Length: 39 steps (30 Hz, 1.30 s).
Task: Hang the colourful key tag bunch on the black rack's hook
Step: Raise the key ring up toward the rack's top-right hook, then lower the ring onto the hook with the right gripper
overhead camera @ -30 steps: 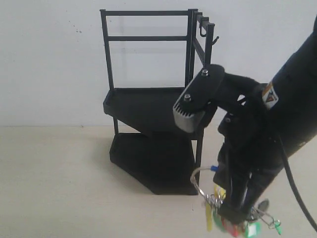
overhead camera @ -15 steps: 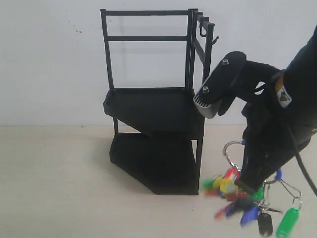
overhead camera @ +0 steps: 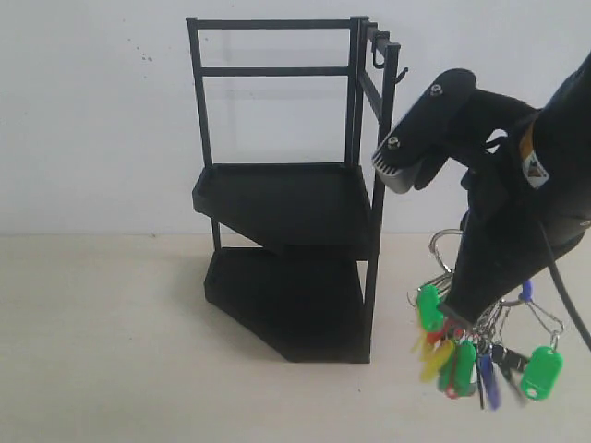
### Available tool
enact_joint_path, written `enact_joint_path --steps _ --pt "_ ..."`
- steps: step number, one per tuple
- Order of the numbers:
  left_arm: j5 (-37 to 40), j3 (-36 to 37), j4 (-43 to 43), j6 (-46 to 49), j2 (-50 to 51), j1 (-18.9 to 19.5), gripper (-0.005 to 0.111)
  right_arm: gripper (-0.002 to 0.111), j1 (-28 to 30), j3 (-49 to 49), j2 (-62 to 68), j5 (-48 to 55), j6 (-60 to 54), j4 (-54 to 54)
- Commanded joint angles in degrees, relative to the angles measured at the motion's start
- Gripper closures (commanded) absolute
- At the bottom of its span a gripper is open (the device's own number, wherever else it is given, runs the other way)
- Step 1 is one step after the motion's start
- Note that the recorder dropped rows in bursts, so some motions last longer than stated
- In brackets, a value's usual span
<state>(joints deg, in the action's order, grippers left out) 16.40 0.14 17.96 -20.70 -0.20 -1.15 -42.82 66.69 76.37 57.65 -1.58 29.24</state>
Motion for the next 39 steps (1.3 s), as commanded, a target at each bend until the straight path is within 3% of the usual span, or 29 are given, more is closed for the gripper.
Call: enact_joint_path --steps 1,4,12,16,20,28,32,39 --pt "-0.3 -0.1 -0.2 0.1 0.2 -0.1 0.102 0.108 0.0 0.4 -0.4 -1.1 -2.5 -0.8" --pt "-0.3 -0.1 -0.2 0.1 0.2 -0.1 0.102 0.108 0.0 0.4 -0.4 0.9 17.9 15.6" --pt "-0.3 -0.1 -0.2 0.1 0.2 -0.1 0.102 0.108 0.2 0.4 -0.5 -6.8 33.1 26.3" --pt "-0.3 -0.1 -0.2 0.1 0.2 -0.1 0.102 0.108 3.7 2.3 -0.5 -10.0 40.2 31.8" --pt "-0.3 -0.1 -0.2 0.1 0.2 -0.1 0.102 0.108 8.5 3.8 -0.5 -15.9 40.7 31.8" --pt "-0.3 -0.1 -0.2 0.1 0.2 -0.1 0.102 0.108 16.2 4.3 1.5 -38.2 43.5 33.5" --pt "-0.3 -0.1 -0.2 0.1 0.2 -0.1 0.102 0.108 16.6 4.8 4.3 -39.6 47.8 40.7" --pt "-0.3 -0.1 -0.2 0.1 0.2 -0.1 0.102 0.108 16.6 4.8 6.5 -44.7 51.0 42.0"
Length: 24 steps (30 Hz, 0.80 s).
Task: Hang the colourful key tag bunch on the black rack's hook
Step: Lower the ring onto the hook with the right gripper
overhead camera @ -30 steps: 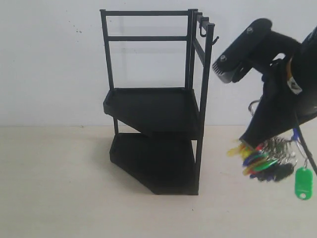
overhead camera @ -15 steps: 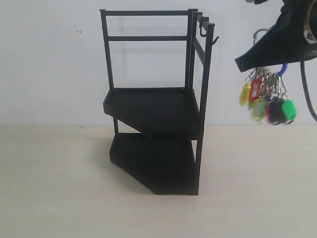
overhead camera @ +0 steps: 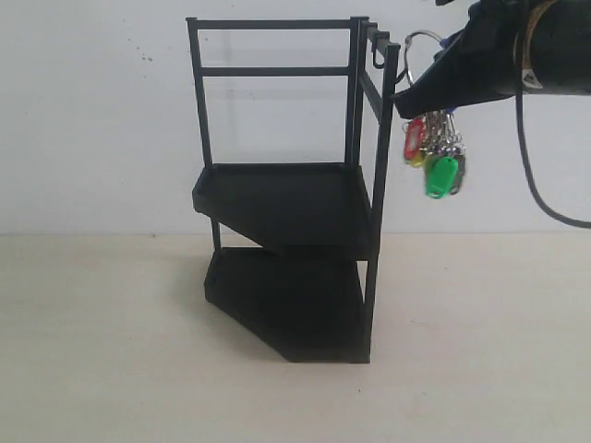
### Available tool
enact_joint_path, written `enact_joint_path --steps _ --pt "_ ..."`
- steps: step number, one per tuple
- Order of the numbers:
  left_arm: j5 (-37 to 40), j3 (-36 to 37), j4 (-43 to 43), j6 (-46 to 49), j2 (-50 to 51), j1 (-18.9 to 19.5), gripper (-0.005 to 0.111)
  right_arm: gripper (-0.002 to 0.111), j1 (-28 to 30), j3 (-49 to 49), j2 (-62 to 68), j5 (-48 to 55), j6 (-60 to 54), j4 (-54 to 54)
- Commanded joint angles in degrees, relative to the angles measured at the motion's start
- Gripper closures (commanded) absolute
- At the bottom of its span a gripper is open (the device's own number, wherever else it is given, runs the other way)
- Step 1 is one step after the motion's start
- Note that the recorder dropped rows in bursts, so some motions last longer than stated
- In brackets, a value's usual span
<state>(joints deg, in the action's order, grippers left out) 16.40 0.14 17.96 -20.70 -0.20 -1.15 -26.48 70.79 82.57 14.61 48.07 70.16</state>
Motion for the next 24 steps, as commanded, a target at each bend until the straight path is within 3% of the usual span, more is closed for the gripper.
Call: enact_joint_path --steps 1,24 --pt "-0.3 -0.1 -0.2 0.1 0.2 -0.1 0.102 0.108 0.3 0.7 0.2 -1.6 1.7 1.1" --pt "-0.4 -0.1 -0.2 0.1 0.2 -0.1 0.102 0.108 0.2 -1.7 0.5 -6.2 5.7 -0.7"
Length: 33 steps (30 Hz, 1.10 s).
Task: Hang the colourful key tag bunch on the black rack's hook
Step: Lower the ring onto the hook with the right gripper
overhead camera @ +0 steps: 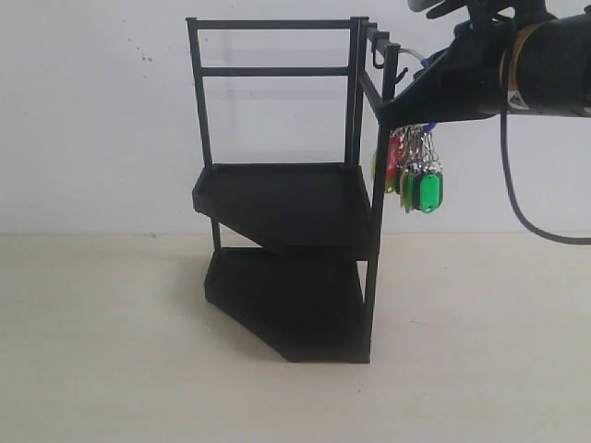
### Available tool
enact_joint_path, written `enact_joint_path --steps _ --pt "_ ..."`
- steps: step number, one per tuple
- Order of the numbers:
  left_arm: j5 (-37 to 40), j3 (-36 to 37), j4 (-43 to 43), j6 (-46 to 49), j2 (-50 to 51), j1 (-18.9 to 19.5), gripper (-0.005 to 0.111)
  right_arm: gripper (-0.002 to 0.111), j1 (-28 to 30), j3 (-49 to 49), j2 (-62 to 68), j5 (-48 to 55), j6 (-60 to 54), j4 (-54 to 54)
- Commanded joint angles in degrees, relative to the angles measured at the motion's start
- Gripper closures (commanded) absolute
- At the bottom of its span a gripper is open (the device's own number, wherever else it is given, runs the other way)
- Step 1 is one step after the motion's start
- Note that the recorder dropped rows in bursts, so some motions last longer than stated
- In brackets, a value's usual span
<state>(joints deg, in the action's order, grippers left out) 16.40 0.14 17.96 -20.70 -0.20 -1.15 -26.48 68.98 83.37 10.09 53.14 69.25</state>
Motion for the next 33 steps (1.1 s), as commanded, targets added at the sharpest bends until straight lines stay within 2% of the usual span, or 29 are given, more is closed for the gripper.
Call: enact_joint_path --steps 1,13,23,33 --pt "-0.4 -0.1 -0.2 0.1 0.2 -0.1 0.102 0.108 0.2 0.1 -0.3 -1.5 0.6 0.0" --pt "-0.3 -0.1 -0.2 0.1 0.2 -0.1 0.102 0.108 -0.1 0.1 -0.3 -0.5 0.4 -2.7" --pt "-0.3 -0.1 -0.2 0.1 0.2 -0.1 0.102 0.108 -3.5 0.1 -0.3 3.0 -2.6 -3.6" --pt "-0.4 -0.1 -0.2 0.1 0.2 -0.1 0.102 0.108 -3.5 0.1 -0.3 4.7 -3.6 -5.9"
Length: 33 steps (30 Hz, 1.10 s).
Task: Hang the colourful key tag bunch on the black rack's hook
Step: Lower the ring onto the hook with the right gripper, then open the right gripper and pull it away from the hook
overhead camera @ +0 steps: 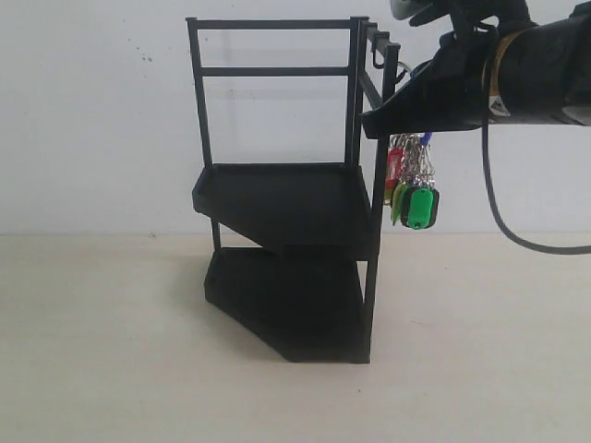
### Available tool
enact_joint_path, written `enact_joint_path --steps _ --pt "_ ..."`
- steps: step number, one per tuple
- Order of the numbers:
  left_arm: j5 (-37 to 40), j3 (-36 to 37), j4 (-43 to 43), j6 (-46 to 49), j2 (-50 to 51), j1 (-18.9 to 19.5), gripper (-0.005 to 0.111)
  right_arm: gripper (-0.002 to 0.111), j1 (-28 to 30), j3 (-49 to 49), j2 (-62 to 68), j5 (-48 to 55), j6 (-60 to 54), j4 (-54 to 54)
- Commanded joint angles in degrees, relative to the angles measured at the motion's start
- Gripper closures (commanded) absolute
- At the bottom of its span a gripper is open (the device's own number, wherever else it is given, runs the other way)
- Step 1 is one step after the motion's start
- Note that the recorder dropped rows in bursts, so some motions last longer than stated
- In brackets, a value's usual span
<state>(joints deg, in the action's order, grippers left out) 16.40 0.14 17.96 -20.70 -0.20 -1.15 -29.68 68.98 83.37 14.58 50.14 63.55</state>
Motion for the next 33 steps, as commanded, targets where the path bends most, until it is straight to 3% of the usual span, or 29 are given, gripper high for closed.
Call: enact_joint_path --steps 1,4,6,9,16,23,33 --pt "-0.4 -0.1 -0.2 0.1 0.2 -0.1 0.102 0.106 -0.3 0.1 -0.3 0.3 -0.6 -0.2" --pt "-0.4 -0.1 -0.2 0.1 0.2 -0.1 0.102 0.092 -0.3 0.1 -0.3 -0.2 -0.6 -0.6" --pt "-0.4 -0.1 -0.2 0.1 0.2 -0.1 0.102 0.074 -0.3 0.1 -0.3 -0.2 -0.8 -1.2" --pt "-0.3 -0.1 -0.2 0.1 0.2 -0.1 0.102 0.058 -0.3 0.1 -0.3 0.6 -0.8 -1.2" --pt "-0.3 -0.1 -0.2 0.1 0.2 -0.1 0.102 0.063 -0.2 0.1 -2.9 3.1 -1.0 -1.2" --pt "-0.4 -0.1 -0.2 0.1 0.2 -0.1 0.102 0.064 -0.2 0.1 -8.5 11.8 -4.2 -2.2" --pt "-0.4 -0.1 -0.2 0.1 0.2 -0.1 0.102 0.064 -0.2 0.1 -17.5 22.0 -16.7 -17.7"
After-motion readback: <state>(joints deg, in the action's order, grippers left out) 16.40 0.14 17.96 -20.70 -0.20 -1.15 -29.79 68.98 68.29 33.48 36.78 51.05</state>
